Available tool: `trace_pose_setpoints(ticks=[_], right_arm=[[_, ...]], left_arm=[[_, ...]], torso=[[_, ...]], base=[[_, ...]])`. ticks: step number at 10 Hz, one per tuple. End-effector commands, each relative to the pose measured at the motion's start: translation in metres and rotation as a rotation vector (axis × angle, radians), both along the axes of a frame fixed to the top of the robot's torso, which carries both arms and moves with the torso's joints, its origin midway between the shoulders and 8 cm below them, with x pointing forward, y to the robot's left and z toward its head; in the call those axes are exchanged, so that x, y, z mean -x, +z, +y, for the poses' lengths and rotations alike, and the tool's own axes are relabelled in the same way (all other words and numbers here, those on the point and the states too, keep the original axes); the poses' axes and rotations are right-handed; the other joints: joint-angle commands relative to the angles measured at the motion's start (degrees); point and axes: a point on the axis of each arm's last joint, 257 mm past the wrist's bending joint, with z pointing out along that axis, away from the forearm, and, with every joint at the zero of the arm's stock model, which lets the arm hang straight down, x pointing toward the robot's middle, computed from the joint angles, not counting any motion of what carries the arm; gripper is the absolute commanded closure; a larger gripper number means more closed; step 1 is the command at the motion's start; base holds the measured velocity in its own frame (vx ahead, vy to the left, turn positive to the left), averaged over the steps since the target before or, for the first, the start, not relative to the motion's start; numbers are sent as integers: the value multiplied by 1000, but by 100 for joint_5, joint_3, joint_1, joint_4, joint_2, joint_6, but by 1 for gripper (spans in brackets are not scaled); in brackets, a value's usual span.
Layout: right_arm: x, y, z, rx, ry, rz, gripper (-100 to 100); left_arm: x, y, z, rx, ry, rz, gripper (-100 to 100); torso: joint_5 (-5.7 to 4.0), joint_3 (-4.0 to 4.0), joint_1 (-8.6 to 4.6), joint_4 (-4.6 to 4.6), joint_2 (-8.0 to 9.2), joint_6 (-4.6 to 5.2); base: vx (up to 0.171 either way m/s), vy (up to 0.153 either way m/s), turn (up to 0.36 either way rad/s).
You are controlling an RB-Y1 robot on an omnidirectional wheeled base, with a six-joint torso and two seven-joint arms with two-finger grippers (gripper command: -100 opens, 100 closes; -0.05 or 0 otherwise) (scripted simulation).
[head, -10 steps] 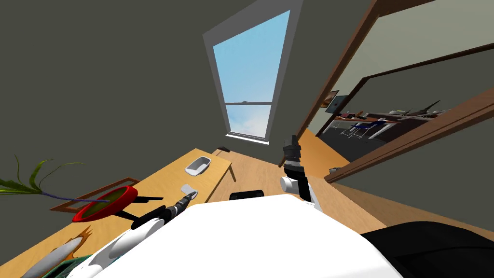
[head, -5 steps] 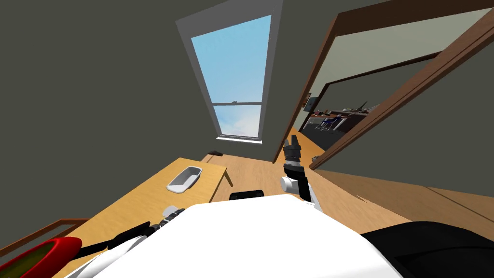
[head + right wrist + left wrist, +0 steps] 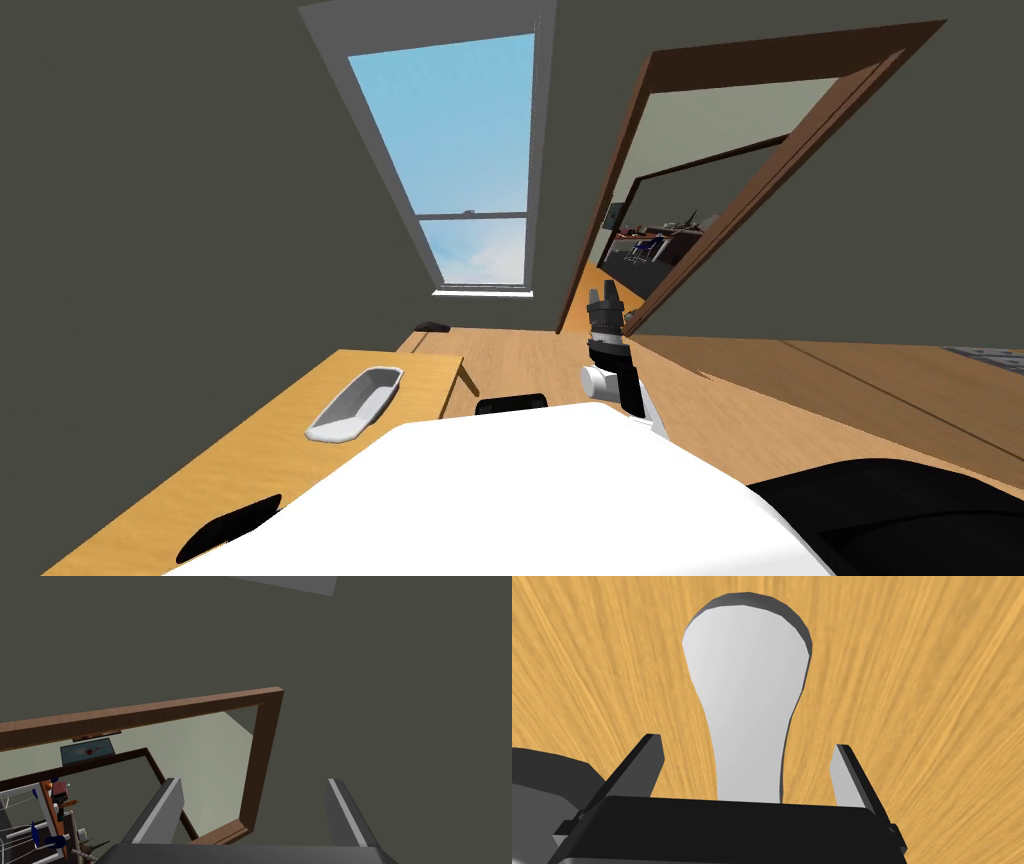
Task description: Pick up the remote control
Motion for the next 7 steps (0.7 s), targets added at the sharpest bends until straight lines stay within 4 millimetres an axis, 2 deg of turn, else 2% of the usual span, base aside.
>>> trace_pose_setpoints(ticks=[1,3,4,5,6,7], right_arm=[[0,0,0,0,0,0,0],[0,0,0,0,0,0,0],[0,0,0,0,0,0,0],[0,0,0,0,0,0,0],[0,0,0,0,0,0,0],[0,0,0,0,0,0,0]], left_arm=[[11,-1,0,0,18,21,-100],[41,-2,5,-2,60,74,-100],[29,-4,4,-1,47,56,-100],[30,-4,5,-2,49,59,0],[30,-11,0,-1,52,55,-100],[30,-14,-1,-1,53,54,-100]], torso=[[0,0,0,0,0,0],[-4,4,-23,1,6,-2],[-5,2,-21,1,3,0],[-5,5,-30,2,9,-6],[-7,8,-38,3,15,-5],[-6,10,-33,4,17,-5]], base=[[36,65,-136],[36,42,-187],[18,29,-47],[3,6,7],[1,28,-22],[-8,37,-27]])
